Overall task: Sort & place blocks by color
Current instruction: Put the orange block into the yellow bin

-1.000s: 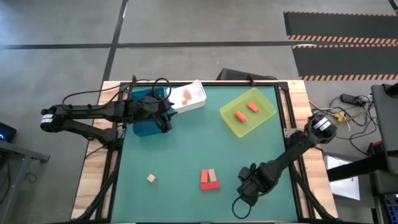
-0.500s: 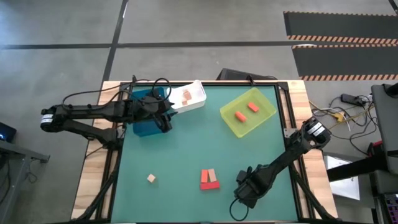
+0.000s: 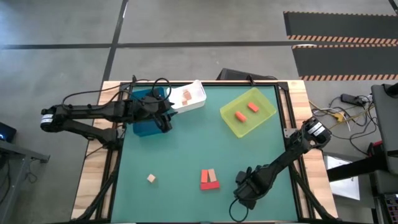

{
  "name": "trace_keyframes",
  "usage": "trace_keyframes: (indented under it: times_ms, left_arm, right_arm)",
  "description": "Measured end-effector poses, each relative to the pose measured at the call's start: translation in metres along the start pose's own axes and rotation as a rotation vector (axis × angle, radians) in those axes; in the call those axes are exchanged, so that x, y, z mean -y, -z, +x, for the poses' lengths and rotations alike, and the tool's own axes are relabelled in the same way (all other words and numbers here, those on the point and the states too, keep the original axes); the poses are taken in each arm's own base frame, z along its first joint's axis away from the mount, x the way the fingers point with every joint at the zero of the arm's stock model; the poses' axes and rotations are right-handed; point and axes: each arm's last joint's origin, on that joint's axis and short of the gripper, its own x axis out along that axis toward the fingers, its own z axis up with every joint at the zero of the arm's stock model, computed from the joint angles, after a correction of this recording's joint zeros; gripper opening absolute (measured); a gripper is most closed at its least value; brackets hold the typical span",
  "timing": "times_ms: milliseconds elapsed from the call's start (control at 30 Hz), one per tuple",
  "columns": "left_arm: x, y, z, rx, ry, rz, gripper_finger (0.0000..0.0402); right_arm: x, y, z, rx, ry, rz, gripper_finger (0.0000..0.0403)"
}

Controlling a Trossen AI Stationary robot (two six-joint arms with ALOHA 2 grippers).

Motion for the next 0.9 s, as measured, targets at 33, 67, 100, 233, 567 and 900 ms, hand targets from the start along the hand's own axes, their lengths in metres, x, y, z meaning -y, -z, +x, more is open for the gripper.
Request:
trace_keyframes:
  times_ms: [33,67,100,233,567,900]
  left_arm:
    - [0.000,0.000,0.000,0.000,0.000,0.000,0.0173]
    - [0.000,0.000,0.000,0.000,0.000,0.000,0.0173]
    - [0.000,0.000,0.000,0.000,0.000,0.000,0.0173]
    - [0.000,0.000,0.000,0.000,0.000,0.000,0.0173]
    - [0.000,0.000,0.000,0.000,0.000,0.000,0.0173]
    - [0.000,0.000,0.000,0.000,0.000,0.000,0.0173]
  right_arm:
    - [0.000,0.000,-0.001,0.002,-0.003,-0.001,0.0119]
    - [-0.001,-0.002,-0.002,0.006,-0.007,-0.003,0.0119]
    - [-0.002,-0.003,-0.004,0.007,-0.012,-0.004,0.0119]
    - [-0.002,-0.015,-0.019,0.023,-0.034,-0.010,0.0119]
    - [0.017,-0.068,-0.071,0.091,-0.013,-0.055,0.0123]
    - [0.060,-0.131,-0.138,0.209,-0.074,-0.159,0.0122]
